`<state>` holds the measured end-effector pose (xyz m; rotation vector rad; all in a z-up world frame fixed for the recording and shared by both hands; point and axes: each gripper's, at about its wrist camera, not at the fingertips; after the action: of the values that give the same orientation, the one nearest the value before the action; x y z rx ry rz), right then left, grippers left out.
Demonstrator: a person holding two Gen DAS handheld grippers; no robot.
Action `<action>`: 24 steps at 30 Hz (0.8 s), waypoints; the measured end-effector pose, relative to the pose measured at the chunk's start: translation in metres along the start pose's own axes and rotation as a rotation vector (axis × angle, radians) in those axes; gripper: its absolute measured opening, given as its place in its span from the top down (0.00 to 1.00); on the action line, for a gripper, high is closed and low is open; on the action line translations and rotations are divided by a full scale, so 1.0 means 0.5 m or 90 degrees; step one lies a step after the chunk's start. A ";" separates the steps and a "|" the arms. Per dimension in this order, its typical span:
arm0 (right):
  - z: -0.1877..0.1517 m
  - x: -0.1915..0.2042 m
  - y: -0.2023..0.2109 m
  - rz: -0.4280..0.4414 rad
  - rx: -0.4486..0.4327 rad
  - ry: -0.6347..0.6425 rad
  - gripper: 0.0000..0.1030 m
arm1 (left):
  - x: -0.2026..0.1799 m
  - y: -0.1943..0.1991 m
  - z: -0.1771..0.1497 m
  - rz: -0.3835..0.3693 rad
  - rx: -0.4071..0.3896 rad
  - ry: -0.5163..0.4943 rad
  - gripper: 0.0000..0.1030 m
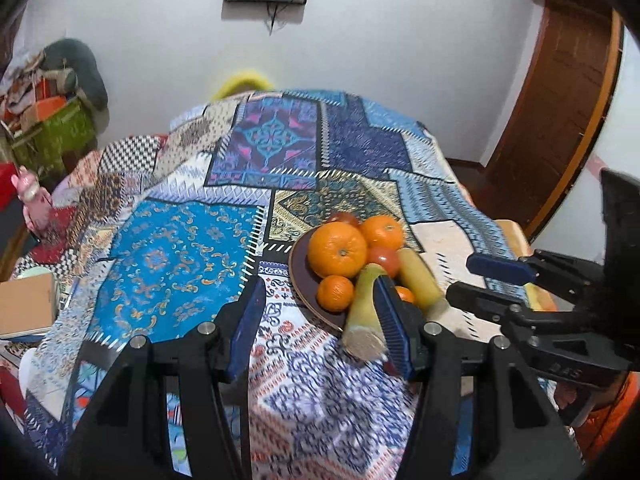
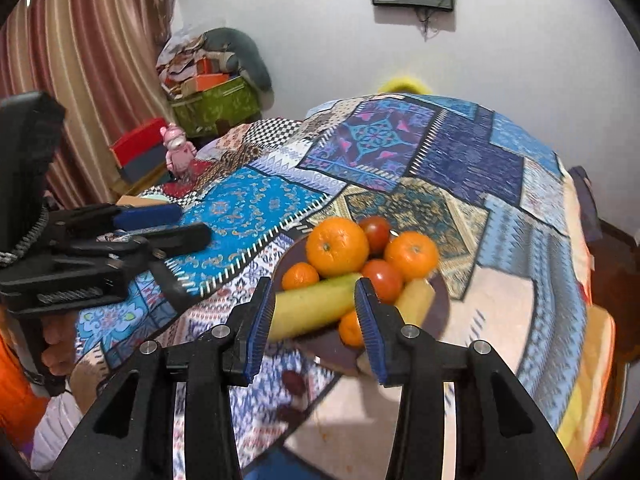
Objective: Organize fruits
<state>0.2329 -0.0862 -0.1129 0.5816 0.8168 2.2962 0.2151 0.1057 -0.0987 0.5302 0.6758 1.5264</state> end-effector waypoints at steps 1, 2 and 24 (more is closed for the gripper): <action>-0.007 0.000 0.005 -0.002 0.000 -0.005 0.62 | -0.003 0.016 -0.007 -0.001 -0.004 -0.002 0.46; -0.017 -0.001 0.011 -0.002 0.001 -0.012 0.62 | -0.004 0.030 -0.016 -0.003 -0.006 -0.002 0.46; -0.173 -0.029 -0.119 0.037 0.122 -0.114 0.84 | -0.099 -0.068 -0.174 -0.055 0.129 -0.052 0.56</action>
<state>0.2174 -0.0944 -0.2176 0.8931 0.9491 2.1926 0.1829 0.0481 -0.1813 0.7031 0.7839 1.3559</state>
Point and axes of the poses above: each gripper's, at about its wrist camera, not at the fingertips, and y roughly against the way its jaws point, x to its left, z to its top, and after that the axes turned 8 degrees about z, right-handed
